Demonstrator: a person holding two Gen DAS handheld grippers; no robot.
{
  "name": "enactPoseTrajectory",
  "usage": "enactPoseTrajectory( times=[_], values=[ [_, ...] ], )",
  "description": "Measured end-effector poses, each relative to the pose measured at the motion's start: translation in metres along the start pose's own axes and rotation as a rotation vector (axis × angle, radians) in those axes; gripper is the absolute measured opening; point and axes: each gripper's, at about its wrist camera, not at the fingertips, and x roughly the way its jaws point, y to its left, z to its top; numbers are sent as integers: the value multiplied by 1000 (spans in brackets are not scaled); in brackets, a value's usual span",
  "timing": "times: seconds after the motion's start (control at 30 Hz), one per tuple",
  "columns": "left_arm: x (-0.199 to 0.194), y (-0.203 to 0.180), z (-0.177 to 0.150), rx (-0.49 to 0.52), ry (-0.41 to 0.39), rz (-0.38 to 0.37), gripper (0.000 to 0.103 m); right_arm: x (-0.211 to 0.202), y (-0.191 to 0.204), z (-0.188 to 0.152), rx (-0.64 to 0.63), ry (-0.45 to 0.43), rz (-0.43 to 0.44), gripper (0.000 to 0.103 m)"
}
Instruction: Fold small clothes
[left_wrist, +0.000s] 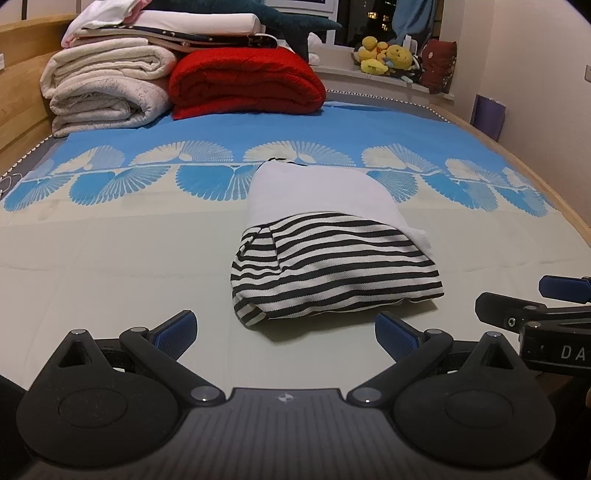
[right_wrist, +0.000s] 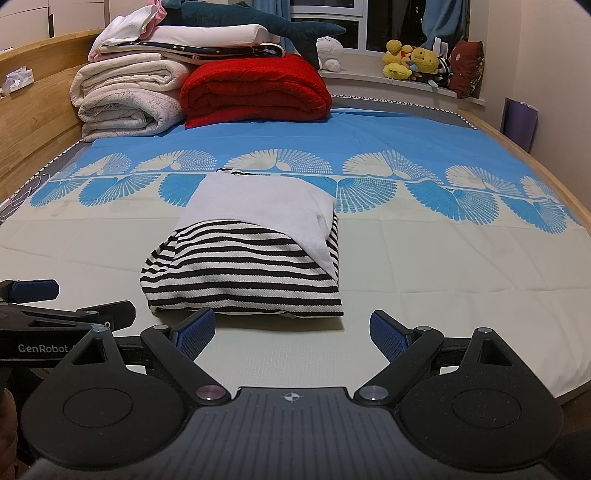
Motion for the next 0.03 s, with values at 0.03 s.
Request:
enactPoseTrajectory(
  times=[0.03],
  values=[
    [0,0,0,0,0,1,103,0,0,0,-1,0,0,91]
  ],
)
